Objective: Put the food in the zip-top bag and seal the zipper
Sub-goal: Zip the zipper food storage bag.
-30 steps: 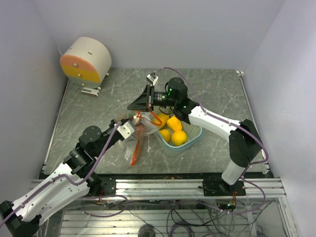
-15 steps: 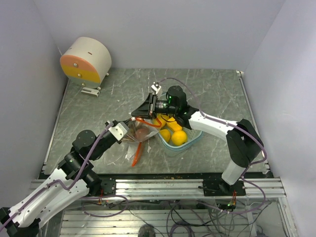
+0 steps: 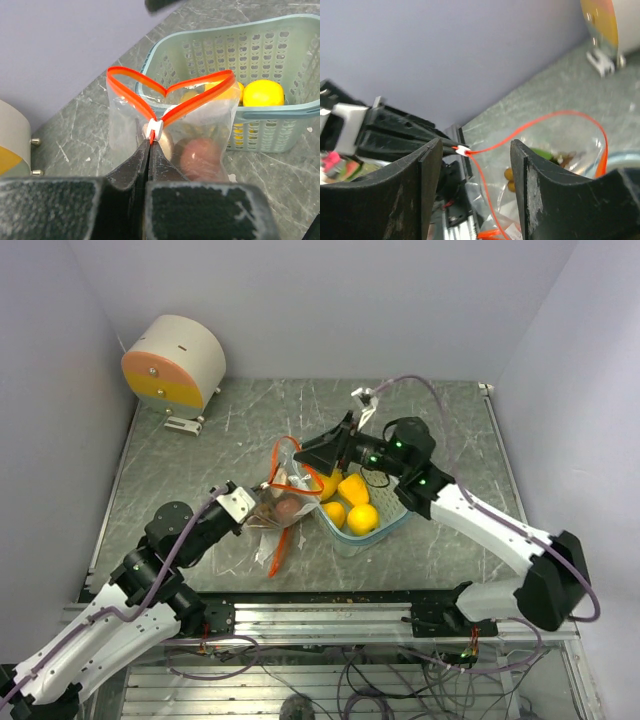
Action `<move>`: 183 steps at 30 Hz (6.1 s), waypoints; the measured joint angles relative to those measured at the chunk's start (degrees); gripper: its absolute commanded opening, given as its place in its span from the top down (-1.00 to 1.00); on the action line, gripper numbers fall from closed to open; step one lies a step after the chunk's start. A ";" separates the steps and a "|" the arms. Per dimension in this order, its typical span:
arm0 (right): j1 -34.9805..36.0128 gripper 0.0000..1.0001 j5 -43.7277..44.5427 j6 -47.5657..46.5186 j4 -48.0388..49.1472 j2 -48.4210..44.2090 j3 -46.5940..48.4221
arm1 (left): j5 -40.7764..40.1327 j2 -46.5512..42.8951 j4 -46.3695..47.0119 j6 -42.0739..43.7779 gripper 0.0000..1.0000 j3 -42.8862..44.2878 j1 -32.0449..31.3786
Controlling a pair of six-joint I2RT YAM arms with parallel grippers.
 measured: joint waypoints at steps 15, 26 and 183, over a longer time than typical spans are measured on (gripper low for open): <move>0.92 0.29 -21.35 -22.03 11.37 5.97 1.18 | 0.20 -2.49 -8.52 -2.86 0.86 4.33 0.00; 9.81 0.22 -23.71 -32.17 8.02 10.34 9.94 | 0.24 -3.34 -9.77 -3.56 0.86 4.35 0.00; 6.40 1.00 -29.77 -52.92 -26.14 8.59 14.51 | 7.15 13.57 -30.69 2.51 0.86 22.32 -0.42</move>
